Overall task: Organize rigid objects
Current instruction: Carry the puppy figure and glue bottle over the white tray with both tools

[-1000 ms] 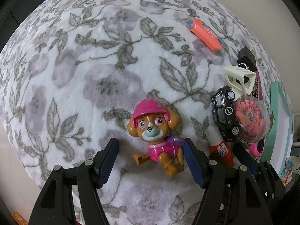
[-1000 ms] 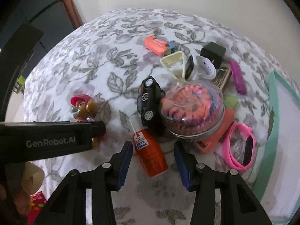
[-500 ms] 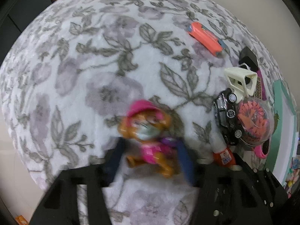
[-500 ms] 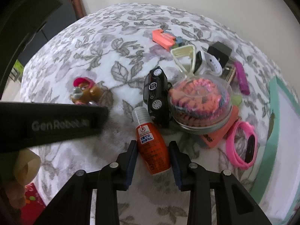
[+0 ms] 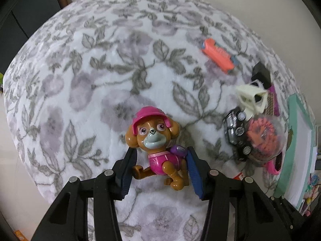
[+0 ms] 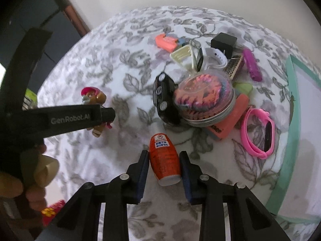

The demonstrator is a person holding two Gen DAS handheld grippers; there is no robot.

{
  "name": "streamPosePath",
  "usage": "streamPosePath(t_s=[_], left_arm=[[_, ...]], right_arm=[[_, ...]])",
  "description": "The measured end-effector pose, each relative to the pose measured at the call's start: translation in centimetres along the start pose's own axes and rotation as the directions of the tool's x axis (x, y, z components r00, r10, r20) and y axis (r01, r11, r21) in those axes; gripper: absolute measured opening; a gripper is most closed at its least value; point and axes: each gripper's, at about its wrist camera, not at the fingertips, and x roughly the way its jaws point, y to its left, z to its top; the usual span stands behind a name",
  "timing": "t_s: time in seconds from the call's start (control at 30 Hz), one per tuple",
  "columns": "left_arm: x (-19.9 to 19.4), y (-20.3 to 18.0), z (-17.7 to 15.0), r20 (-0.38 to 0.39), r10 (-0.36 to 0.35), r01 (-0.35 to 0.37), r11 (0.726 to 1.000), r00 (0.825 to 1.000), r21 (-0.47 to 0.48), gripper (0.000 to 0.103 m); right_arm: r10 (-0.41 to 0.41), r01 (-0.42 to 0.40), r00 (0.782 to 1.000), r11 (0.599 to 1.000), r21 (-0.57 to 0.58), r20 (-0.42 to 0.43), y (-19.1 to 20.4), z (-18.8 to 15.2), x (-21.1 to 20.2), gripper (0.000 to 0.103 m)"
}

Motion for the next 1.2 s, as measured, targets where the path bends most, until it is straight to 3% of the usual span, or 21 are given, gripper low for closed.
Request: streamPosePath(t_s=[0.2, 0.37, 0.57, 0.7, 0.8, 1.07, 1.2], left_arm=[[-3.1, -0.1, 0.5, 0.096, -0.034, 0.034, 0.999, 0.995, -0.001, 0.051], [-6.8, -2.0, 0.6, 0.191, -0.127, 0.117, 0.991, 0.973, 0.064, 0.051], [-9.2, -6.0, 1.0, 0.252, -0.184, 0.15, 0.978, 0.95, 0.145, 0.051], [-9.9, -9.2, 1.6, 0.273, -0.219, 0.173, 0.968, 0.937, 0.183, 0.052], [-10.1, -12.1, 1.7, 0.268, -0.247, 0.189, 0.956, 0.931, 0.223, 0.052], [-9.8, -19.2, 0.9, 0.252, -0.319, 0.218, 0.908, 0.914, 0.358, 0.052], [-9.0, -21.8, 0.5, 0.238, -0.339, 0.224, 0.887, 0.91, 0.404, 0.052]], right_arm=[[0.092, -0.098, 0.992, 0.993, 0.071, 0.089, -1.2, 0.6, -2.5, 0.032], [0.134, -0.167, 0.957, 0.98, 0.112, 0.259, -2.3, 1.6, -6.5, 0.032], [0.027, -0.097, 0.935, 0.978, 0.182, 0.353, -4.4, 2.1, -9.3, 0.032], [-0.03, -0.095, 0.919, 0.951, 0.293, 0.394, -7.7, 1.7, -10.6, 0.032], [-0.109, -0.039, 0.914, 0.935, 0.352, 0.39, -10.3, 1.3, -11.0, 0.032], [-0.175, -0.059, 0.891, 0.871, 0.489, 0.418, -16.4, -0.2, -12.3, 0.032], [-0.226, -0.022, 0.886, 0.852, 0.523, 0.405, -19.0, -0.7, -12.7, 0.032]])
